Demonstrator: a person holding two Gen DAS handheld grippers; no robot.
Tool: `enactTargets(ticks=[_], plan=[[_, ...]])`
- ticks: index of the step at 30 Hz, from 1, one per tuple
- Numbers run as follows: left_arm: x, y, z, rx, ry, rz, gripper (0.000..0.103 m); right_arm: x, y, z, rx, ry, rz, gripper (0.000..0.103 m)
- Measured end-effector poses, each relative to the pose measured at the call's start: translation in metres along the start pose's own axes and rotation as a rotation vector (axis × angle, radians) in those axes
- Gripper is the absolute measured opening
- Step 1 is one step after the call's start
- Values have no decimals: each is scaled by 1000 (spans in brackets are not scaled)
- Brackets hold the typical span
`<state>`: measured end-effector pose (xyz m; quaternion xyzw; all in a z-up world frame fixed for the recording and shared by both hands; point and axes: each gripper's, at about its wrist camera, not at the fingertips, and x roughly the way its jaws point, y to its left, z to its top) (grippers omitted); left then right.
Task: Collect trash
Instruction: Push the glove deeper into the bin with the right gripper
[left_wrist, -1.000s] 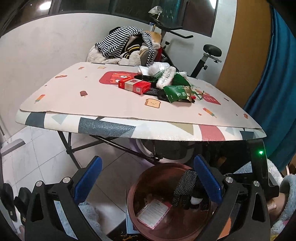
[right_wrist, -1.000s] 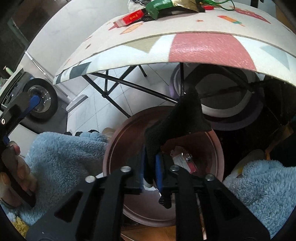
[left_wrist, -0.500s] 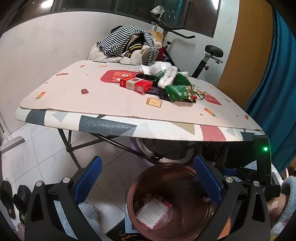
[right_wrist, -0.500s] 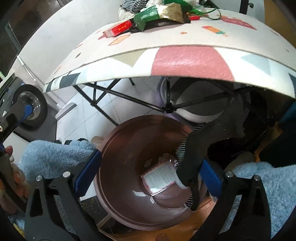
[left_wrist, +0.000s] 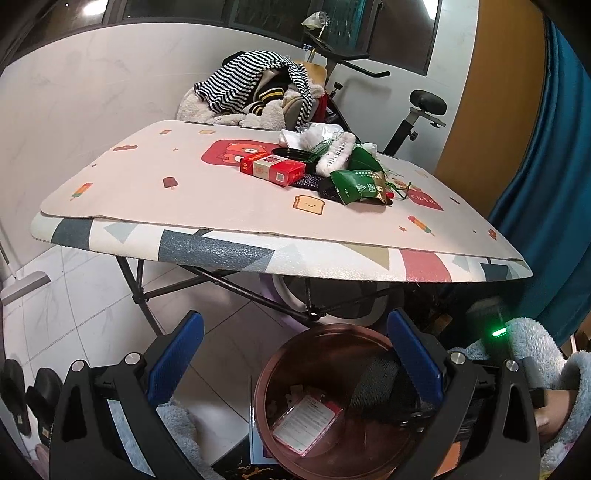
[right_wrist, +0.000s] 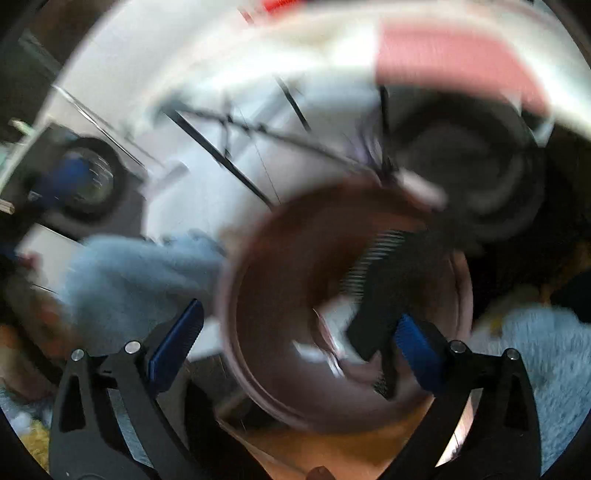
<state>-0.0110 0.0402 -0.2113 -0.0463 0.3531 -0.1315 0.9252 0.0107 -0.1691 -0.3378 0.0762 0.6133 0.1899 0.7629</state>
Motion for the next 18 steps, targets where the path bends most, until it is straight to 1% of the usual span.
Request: enactTargets(ticks=[1, 2, 4, 5, 9, 12, 14, 18], plan=[[-1, 0, 0, 1, -1, -1, 97, 5, -5, 0, 30, 31, -24, 97], [-1, 0, 0, 1, -3, -1, 97, 6, -11, 1, 65, 35, -26, 97], [-3, 1, 0, -4, -10, -1, 97, -1, -15, 3, 83, 2, -22, 97], [-2, 2, 0, -7, -10, -1, 97, -6, -14, 3, 79, -22, -17, 97], [1, 3, 1, -18, 1, 1, 97, -15, -3, 1, 34, -68, 20, 97], [1, 1, 0, -5, 0, -1, 97, -24, 1, 0, -5, -95, 21, 97], [1, 0, 0, 0, -4, -1, 97, -28, 3, 3, -8, -117, 21, 97], [0, 3, 1, -17, -7, 7, 97, -44, -1, 5, -3, -190, 14, 97]])
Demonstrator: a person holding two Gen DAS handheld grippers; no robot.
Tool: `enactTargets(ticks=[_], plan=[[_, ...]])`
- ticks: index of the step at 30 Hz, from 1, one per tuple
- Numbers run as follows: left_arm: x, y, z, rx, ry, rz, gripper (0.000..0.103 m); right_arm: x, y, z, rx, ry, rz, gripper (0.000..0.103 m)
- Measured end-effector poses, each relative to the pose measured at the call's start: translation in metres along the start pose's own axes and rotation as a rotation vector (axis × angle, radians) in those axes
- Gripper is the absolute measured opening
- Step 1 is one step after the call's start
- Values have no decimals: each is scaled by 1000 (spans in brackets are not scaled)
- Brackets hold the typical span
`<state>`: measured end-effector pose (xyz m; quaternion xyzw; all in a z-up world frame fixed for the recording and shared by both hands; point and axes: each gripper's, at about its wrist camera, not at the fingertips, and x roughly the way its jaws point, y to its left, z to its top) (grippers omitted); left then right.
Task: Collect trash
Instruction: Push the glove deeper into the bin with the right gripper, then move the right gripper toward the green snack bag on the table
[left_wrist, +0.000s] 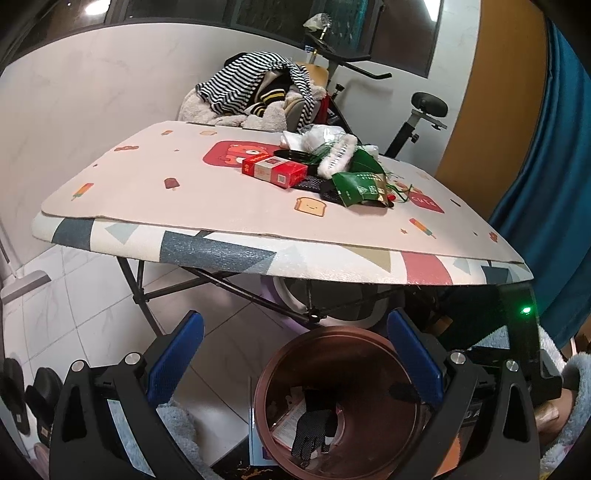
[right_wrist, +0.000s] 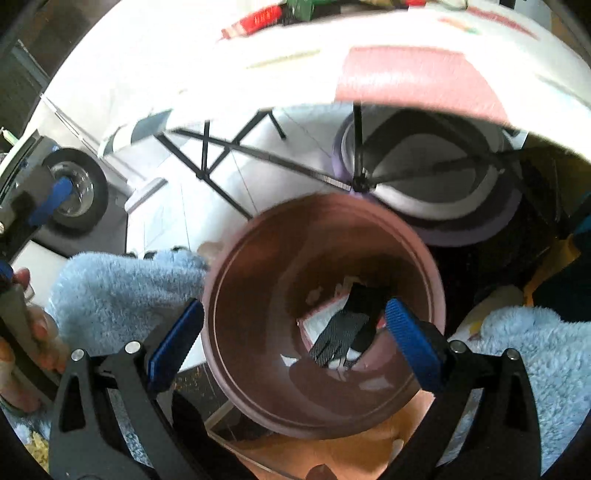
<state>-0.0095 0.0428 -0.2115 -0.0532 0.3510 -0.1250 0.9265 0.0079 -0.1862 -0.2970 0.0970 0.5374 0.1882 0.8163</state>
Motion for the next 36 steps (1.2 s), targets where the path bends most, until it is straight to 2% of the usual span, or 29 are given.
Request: enactTargets(ticks=[9, 11, 12, 16, 21, 23, 26, 28, 30, 33, 36], plan=[[3, 13, 13, -49, -12, 24, 97, -44, -12, 23, 49, -167, -24, 97], [5, 14, 18, -44, -17, 44, 97, -56, -15, 30, 48, -226, -25, 97], [6, 14, 23, -36, -23, 53, 97, -66, -17, 36, 42, -281, -39, 97], [11, 17, 40, -23, -31, 61, 97, -85, -21, 59, 51, -385, -59, 97], [21, 24, 66, -27, -60, 72, 97, -82, -34, 109, 81, -407, -41, 97], [27, 28, 76, -40, -63, 74, 97, -77, -31, 128, 67, -421, -89, 97], [35, 35, 87, -66, -52, 56, 97, -63, -23, 152, 11, -402, -104, 97], [43, 39, 94, -69, -37, 78, 97, -50, -15, 169, -13, -386, -120, 97], [50, 42, 97, -73, -29, 89, 97, -42, -14, 177, 35, -366, -100, 97], [56, 48, 99, -99, -27, 95, 97, -28, -17, 187, 185, -345, -10, 97], [63, 54, 99, -125, -15, 96, 97, -16, -20, 192, 321, -344, 43, 97]])
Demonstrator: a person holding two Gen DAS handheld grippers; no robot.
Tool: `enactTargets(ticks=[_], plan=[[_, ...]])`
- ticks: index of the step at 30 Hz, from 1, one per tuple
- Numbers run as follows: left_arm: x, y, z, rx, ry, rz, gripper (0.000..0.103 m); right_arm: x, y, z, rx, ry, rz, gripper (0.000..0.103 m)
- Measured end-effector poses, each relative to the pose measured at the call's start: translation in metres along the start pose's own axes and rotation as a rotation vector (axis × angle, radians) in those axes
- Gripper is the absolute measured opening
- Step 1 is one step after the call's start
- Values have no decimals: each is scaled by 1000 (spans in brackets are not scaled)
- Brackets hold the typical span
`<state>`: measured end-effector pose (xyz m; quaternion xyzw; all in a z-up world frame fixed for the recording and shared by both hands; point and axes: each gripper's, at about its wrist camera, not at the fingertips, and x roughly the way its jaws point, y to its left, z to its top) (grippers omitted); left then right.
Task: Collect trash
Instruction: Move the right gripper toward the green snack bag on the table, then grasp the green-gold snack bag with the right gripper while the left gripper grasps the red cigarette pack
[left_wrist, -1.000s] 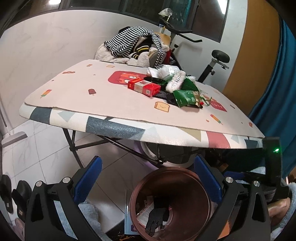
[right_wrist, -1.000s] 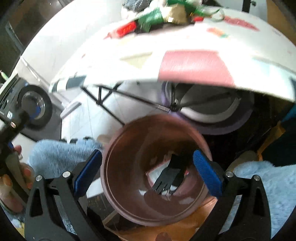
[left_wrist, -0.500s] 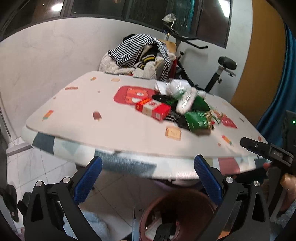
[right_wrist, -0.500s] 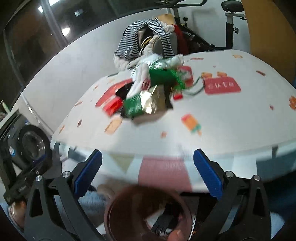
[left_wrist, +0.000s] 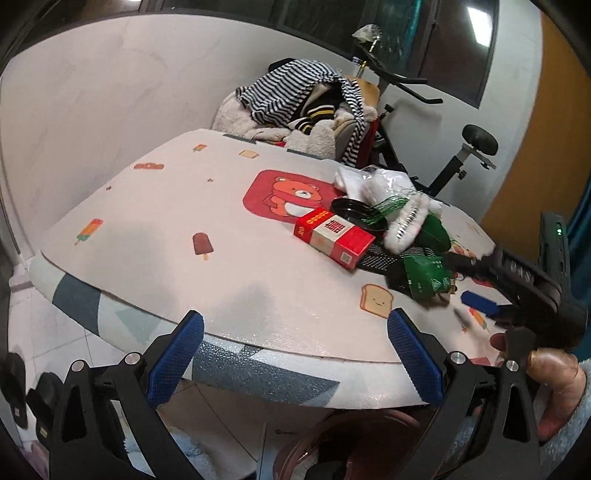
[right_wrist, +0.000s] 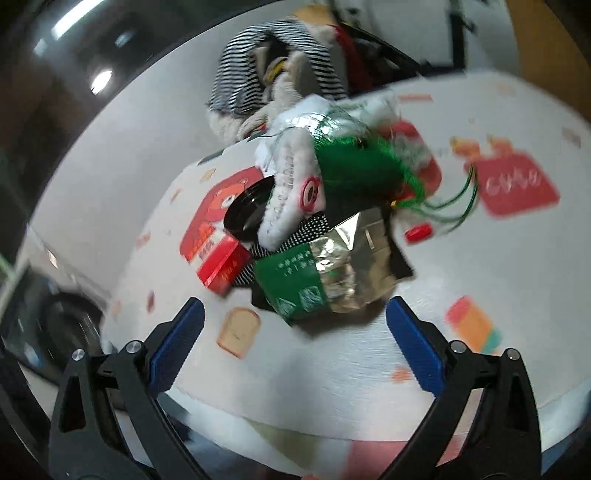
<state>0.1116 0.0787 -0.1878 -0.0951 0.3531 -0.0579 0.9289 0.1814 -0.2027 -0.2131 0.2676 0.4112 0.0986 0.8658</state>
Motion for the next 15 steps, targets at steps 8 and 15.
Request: enactTargets(ticks=[8, 15], plan=[[9, 3, -1, -12, 23, -15, 94, 26, -8, 9, 185, 6, -103, 63], [25, 2, 5, -59, 97, -63, 64, -3, -17, 3, 111, -29, -8, 29]])
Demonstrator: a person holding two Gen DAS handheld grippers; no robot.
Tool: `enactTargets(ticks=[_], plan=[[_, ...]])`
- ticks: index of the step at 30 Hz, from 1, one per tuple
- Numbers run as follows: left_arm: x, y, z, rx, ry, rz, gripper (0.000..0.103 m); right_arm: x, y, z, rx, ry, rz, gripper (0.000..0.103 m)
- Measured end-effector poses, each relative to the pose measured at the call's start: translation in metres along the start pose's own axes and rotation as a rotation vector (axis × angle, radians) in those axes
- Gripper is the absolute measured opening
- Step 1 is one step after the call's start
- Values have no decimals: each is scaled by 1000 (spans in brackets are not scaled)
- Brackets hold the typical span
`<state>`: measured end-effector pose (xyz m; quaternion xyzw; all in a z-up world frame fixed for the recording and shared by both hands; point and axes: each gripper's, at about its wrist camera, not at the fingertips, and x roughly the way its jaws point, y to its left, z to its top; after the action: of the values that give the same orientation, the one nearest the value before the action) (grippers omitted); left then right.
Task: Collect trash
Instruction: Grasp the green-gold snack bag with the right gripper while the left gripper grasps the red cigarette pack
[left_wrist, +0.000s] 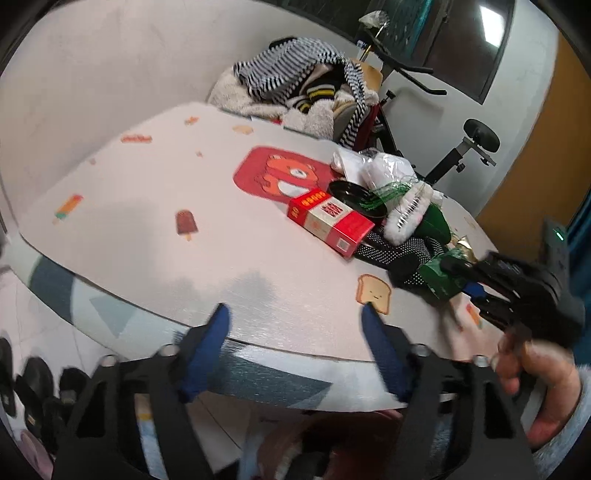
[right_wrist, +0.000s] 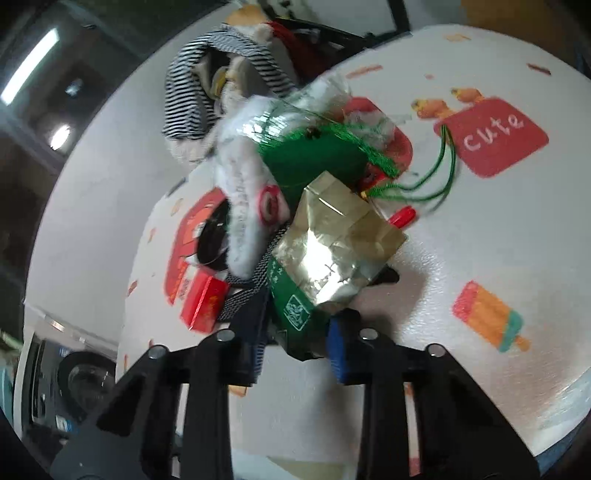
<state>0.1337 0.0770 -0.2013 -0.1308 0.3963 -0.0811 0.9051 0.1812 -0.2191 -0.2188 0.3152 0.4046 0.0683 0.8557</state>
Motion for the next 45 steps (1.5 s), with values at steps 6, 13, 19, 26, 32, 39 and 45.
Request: enactTargets(ticks=[6, 13, 19, 26, 32, 39, 45], plan=[[28, 1, 23, -162, 68, -82, 64, -32, -6, -12, -136, -4, 90, 28], [56, -27, 48, -156, 98, -86, 66, -51, -40, -9, -119, 19, 79, 34], [64, -43, 49, -122, 111, -71, 71, -61, -76, -1, -91, 17, -17, 35], [69, -42, 47, -131, 124, -37, 75, -65, -99, 8, -53, 7, -3, 24], [74, -45, 52, -121, 122, -17, 78, -87, -93, 11, -90, -120, -24, 15], [106, -56, 69, -86, 148, 69, 78, -97, -83, 10, -170, -162, -34, 15], [125, -69, 71, 49, 184, 217, 75, -97, -87, 10, -159, -155, -22, 15]])
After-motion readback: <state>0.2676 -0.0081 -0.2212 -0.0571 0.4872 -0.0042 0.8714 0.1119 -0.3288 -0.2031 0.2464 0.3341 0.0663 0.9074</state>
